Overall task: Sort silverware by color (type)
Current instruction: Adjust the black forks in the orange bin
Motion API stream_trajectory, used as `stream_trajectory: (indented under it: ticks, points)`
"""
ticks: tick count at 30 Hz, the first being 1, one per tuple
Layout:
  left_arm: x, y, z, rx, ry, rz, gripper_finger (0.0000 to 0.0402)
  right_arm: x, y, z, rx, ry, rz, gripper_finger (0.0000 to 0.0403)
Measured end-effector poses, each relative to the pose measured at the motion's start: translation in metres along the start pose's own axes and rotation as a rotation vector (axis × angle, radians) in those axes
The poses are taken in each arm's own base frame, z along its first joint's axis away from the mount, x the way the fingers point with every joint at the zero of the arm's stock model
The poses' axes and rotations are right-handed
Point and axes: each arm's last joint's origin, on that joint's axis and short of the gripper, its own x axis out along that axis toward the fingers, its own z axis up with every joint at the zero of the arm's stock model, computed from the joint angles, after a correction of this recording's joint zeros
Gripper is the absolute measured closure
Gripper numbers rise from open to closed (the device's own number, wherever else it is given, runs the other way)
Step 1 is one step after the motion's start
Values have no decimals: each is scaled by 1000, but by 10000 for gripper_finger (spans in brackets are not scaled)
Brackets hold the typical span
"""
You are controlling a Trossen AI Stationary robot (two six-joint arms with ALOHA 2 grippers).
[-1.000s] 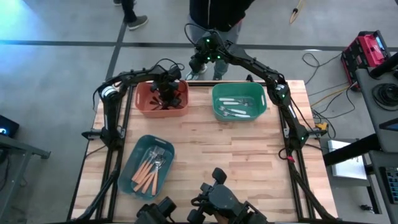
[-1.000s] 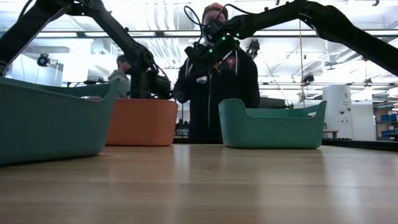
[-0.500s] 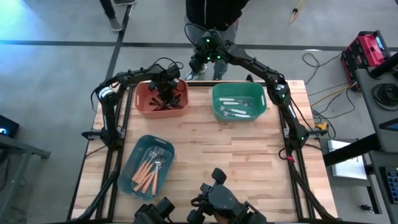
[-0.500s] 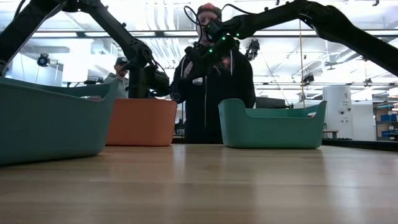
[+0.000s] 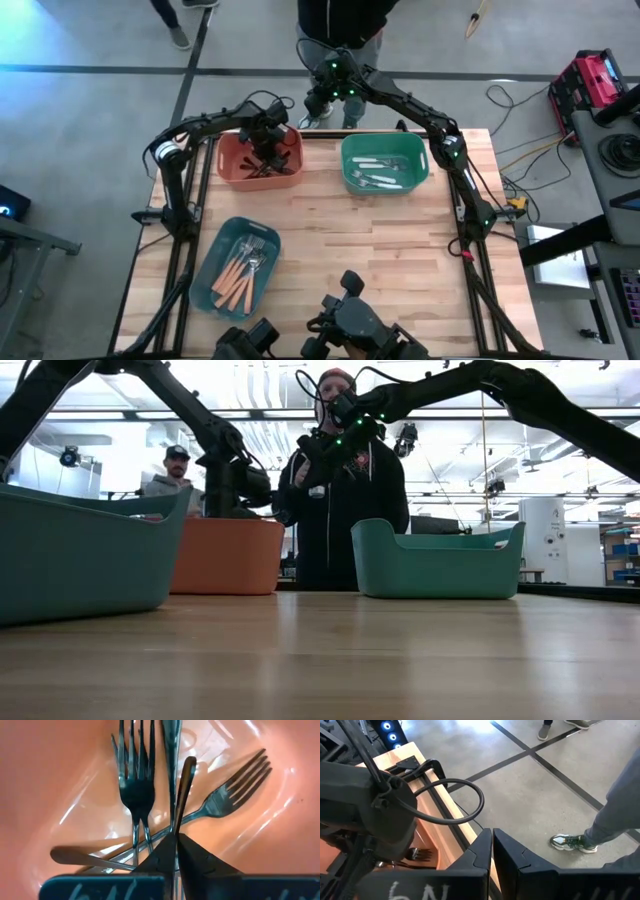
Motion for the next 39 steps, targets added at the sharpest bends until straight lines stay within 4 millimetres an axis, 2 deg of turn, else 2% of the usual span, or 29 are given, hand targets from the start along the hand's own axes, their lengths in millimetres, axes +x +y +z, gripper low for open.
stream_trajectory:
  ticks: [7,21,27,33,39]
  points:
    - [-9,-1,-5,121,1,0,401,0,0,0,0,1,0,394]
    - [-16,-1,-8,147,-4,2,401,0,0,0,0,1,0,394]
    - [-29,-2,-2,171,-34,33,401,0,0,0,0,1,0,394]
    - [-44,-1,1,304,-30,89,401,0,0,0,6,1,0,394]
    - [-47,1,-2,420,20,155,401,0,0,0,8,1,0,394]
